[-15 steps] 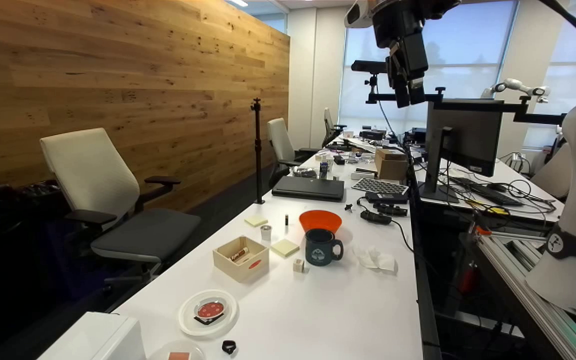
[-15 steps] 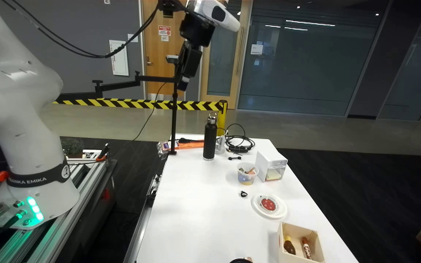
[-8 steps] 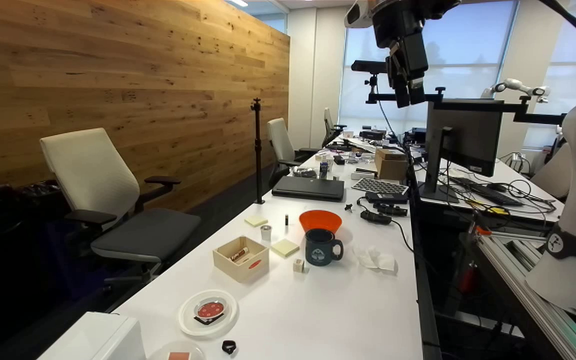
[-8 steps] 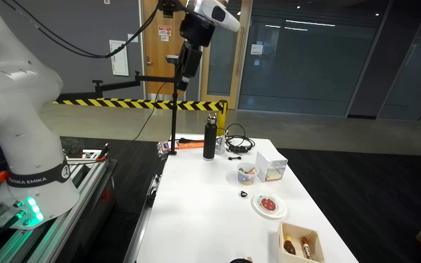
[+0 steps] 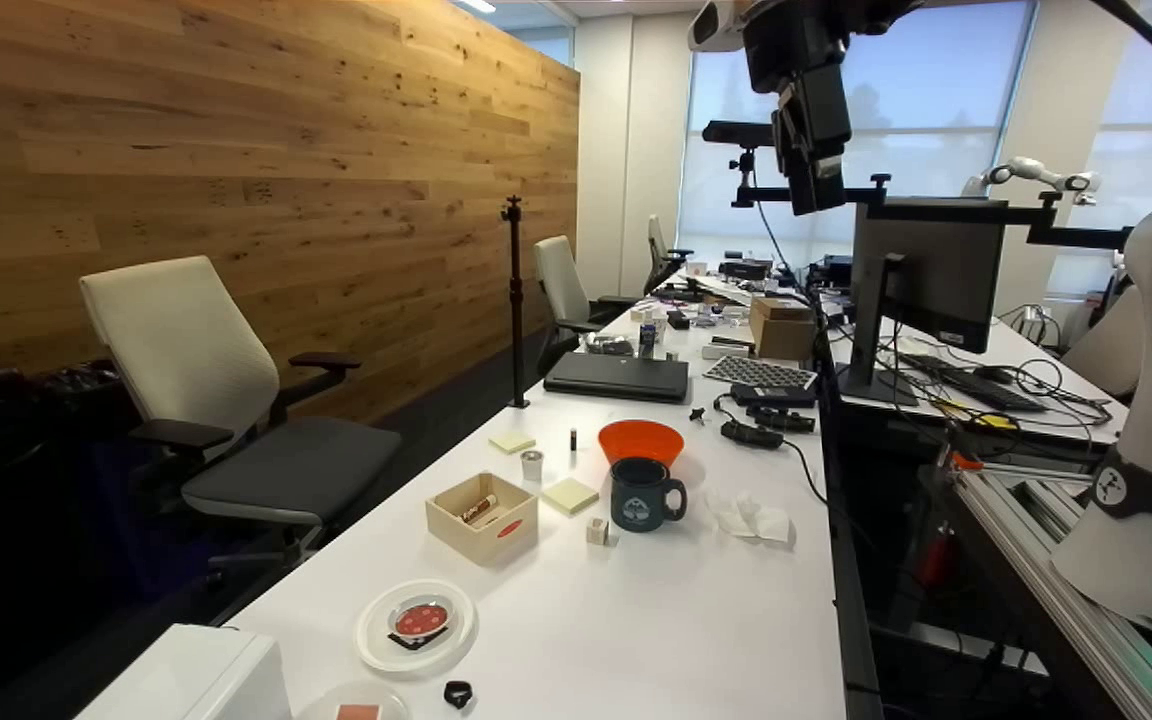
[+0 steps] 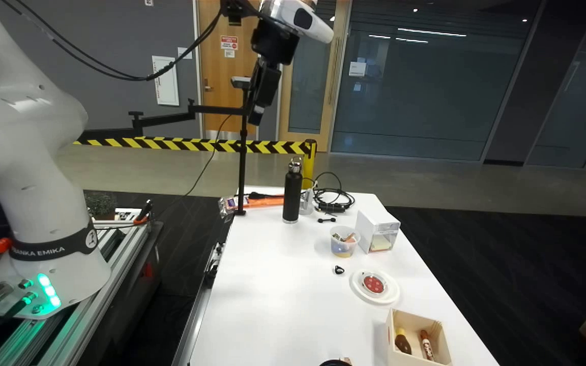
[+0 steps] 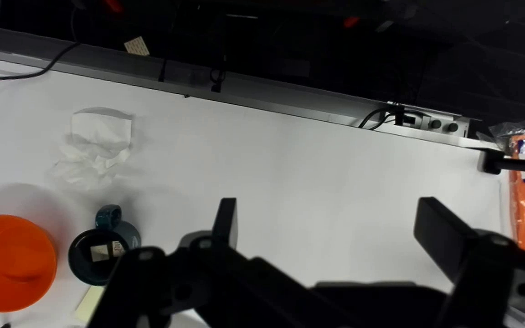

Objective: Use the paper towel to wipe the table

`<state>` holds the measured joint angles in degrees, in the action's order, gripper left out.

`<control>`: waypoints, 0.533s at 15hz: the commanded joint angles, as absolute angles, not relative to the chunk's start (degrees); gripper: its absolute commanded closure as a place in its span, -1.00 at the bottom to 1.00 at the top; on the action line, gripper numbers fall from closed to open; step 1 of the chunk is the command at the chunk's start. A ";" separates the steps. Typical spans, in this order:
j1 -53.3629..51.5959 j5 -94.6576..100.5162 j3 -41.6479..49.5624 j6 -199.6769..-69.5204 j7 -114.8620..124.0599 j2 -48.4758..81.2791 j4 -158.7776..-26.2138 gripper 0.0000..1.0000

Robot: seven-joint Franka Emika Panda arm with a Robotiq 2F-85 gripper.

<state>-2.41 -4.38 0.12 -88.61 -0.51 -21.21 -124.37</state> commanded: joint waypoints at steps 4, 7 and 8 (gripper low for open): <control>-0.18 -6.42 -2.00 -95.41 15.20 -18.24 -126.66 -1.00; 1.83 -6.51 -0.04 -98.71 17.39 -14.21 -126.83 -1.00; 2.58 -6.70 0.78 -99.96 17.49 -12.63 -126.65 -1.00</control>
<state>0.32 -4.70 -0.92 -96.97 15.79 -16.39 -127.08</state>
